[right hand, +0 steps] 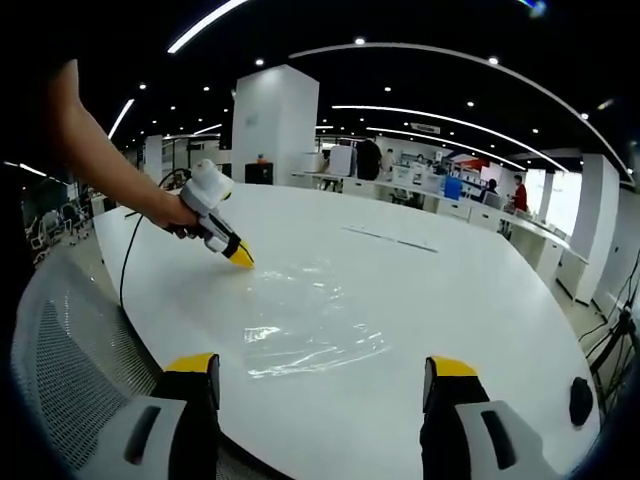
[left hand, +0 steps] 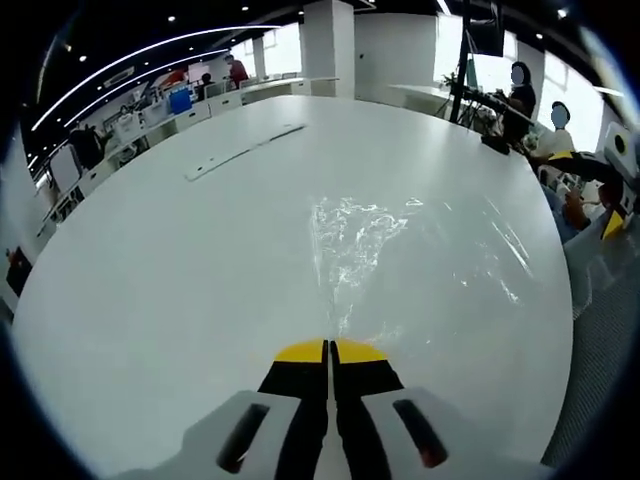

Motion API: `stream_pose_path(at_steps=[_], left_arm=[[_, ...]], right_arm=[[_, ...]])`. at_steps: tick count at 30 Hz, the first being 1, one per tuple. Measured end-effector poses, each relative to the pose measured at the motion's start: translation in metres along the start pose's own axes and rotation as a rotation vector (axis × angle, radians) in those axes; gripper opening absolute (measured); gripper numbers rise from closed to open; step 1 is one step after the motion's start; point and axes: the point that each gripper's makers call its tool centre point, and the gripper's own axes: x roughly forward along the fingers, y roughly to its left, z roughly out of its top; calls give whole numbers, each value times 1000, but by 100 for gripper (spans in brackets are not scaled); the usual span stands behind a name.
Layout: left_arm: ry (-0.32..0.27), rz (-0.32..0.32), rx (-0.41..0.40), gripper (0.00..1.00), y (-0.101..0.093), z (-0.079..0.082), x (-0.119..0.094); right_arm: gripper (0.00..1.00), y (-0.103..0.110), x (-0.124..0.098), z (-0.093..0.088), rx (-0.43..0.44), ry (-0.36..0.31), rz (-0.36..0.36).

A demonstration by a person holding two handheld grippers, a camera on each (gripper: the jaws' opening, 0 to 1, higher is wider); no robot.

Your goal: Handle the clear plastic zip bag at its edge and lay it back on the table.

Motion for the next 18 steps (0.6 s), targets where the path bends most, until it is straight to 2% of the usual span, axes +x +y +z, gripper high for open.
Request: stream_pose_path(at_steps=[12,18], left_arm=[[-15,2,-37,0,-1,-2,-9],[-45,1,-75,0,-3,5,-18]], right_arm=[[85,1,0,3,17,-16,6],[85,1,0,2,20,-15,6]])
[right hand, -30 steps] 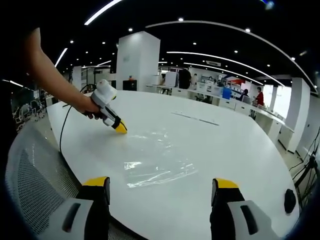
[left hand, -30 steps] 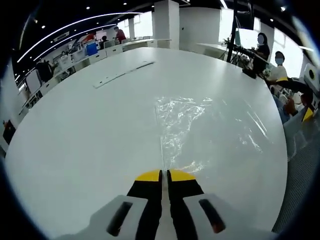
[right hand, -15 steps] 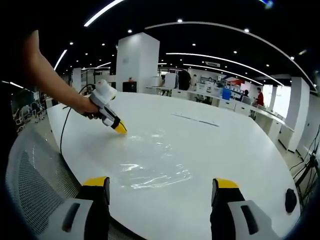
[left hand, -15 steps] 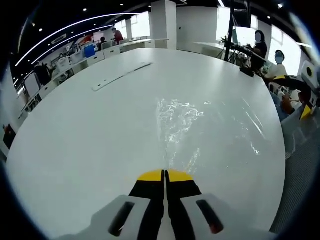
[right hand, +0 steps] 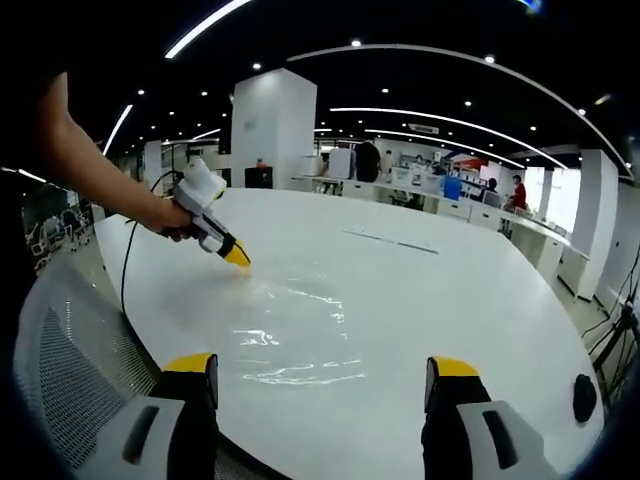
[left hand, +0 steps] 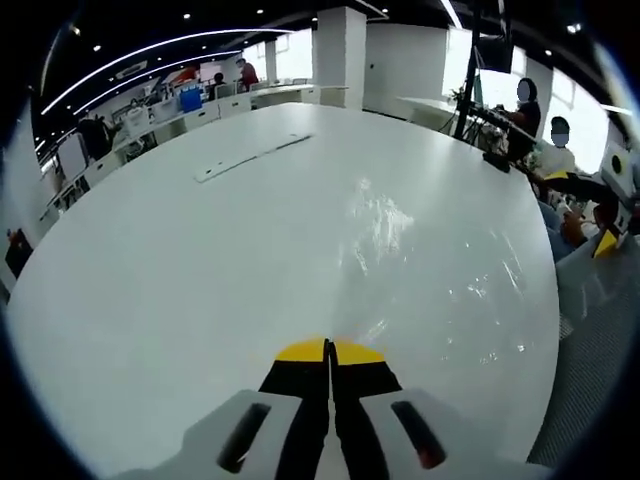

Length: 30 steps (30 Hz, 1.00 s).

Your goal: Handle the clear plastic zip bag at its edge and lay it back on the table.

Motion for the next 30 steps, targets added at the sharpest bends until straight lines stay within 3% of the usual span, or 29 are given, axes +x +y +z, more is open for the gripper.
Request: stream_pose_path(at_steps=[15,17,30], left_arm=[[-37,-9,-50,0,-10,5,-14],[-38,-9,-61,0,-10,5,-14],[-63,3,-146,0,-22,11,-29]], right_arm=[[86,-7,-1,1,51,-10,-17],[85,-9,-2,6,65,-47,-17],[84,-15,-4,9,118,-43,-8]])
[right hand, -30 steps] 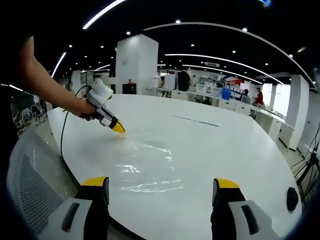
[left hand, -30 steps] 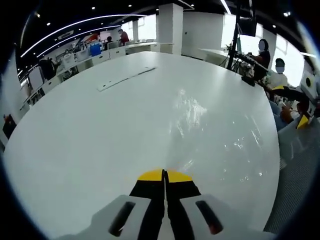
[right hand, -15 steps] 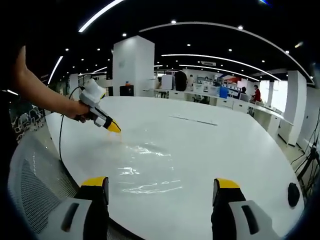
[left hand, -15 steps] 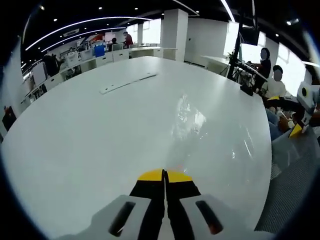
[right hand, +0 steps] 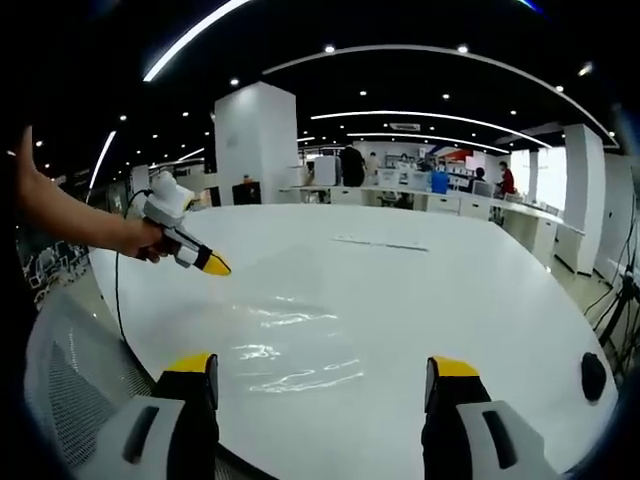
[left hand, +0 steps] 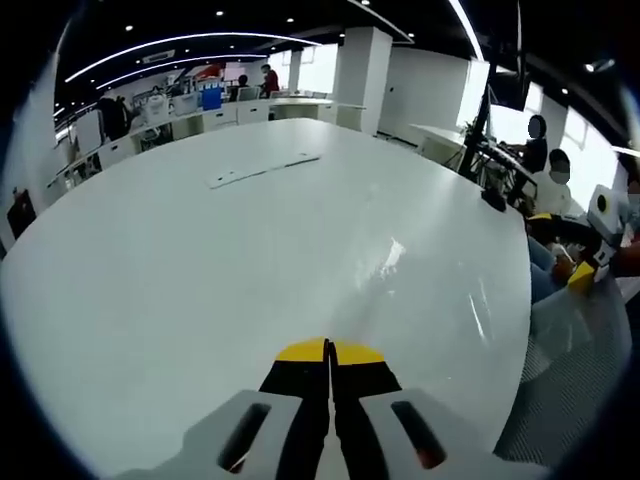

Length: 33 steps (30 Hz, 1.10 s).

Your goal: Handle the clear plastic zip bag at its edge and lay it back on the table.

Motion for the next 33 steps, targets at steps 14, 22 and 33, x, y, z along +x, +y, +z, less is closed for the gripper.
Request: stream_pose_path(at_steps=[14,22,33], left_arm=[[-10,3,-52,0,-17,4,-10],[-18,-3,-77,0,-27,7,-15],[-34,-15,-94,0,-37,12,-26]], right_arm=[[78,7,1,14,6,11,19],[76,8,8,27,5,23,13],[71,19,19,46,9,14,36]])
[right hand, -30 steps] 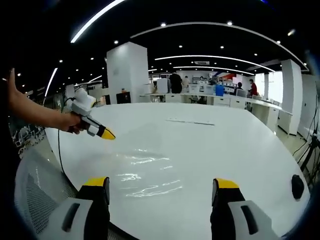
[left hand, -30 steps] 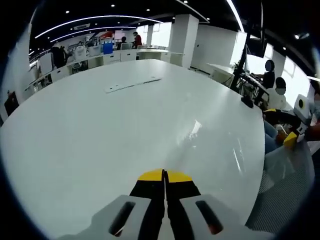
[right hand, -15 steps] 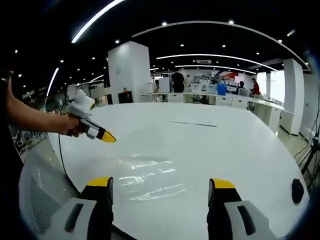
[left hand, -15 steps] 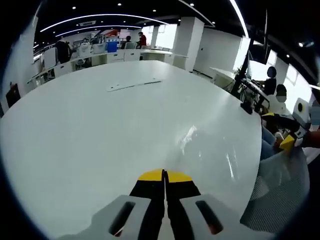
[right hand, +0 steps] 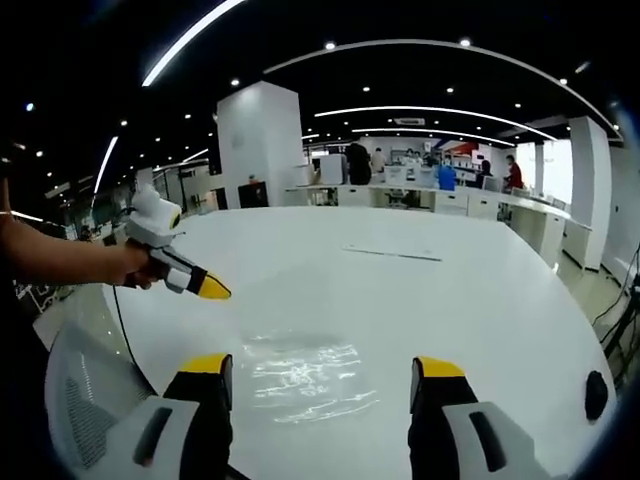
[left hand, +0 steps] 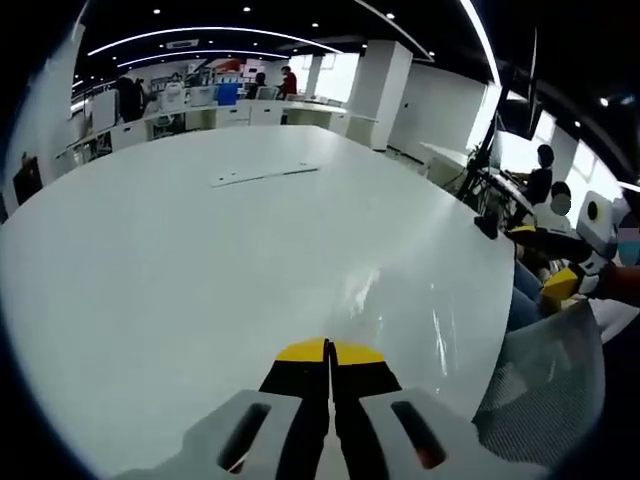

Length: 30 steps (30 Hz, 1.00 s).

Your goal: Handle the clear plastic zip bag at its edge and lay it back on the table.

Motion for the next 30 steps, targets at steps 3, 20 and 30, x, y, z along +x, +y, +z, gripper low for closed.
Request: stream_pose_path(at_steps=[3,20,30], left_arm=[[-2,-5,1,0,-4,-1,-2],[-6,-22,10,0,-22,-3,-13],[-6,-43,19,0,-35,-1,-17]], right_arm=[[71,5,4,2,3,-3,11],[65,22,20,9,24,-1,51],[65,27,28,6,36,16,65]])
